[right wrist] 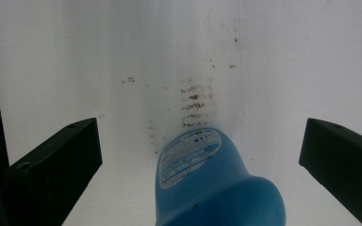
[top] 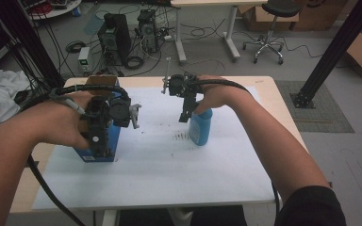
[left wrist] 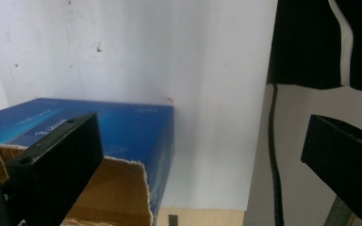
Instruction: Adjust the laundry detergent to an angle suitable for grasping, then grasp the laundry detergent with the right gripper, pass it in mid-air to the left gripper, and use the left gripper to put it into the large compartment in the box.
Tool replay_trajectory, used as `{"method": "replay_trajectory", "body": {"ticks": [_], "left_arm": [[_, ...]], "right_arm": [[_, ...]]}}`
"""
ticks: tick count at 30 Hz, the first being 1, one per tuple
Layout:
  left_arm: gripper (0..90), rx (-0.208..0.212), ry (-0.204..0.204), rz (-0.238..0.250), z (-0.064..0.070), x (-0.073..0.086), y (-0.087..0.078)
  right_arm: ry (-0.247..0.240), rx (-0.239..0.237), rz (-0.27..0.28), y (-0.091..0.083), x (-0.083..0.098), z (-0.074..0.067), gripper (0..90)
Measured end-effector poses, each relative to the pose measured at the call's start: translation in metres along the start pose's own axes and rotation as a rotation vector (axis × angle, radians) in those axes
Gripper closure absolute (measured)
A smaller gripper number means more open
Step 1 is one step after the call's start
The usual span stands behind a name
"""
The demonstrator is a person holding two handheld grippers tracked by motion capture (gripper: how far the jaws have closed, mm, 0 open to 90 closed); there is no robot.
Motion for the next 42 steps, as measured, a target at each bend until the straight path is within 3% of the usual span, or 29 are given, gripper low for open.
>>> {"method": "replay_trajectory", "body": {"ticks": [7, 17, 42], "left_arm": [[0.1, -0.005, -0.011, 0.0, 0.0, 0.001, 0.0], [0.1, -0.004, 0.002, -0.007, -0.004, -0.005, 0.0], [0.1, -0.011, 0.006, 0.003, 0.001, -0.005, 0.002]], "right_arm": [[-0.005, 0.004, -0.007, -0.001, 0.001, 0.001, 0.0], [0.005, 0.008, 0.028, -0.011, 0.002, 0.006, 0.0], [0.004, 0.024, 0.005, -0.01, 0.0, -0.003, 0.0]]}}
Point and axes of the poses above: each handheld gripper's, and its own axes: y roughly forward along the jaws, x roughly out of its underside, z roughly to its right, the point moved 3 cm from there along y, roughly forward along the jaws, and after that the axes turned 14 degrees about y, right-handed, at the moved point
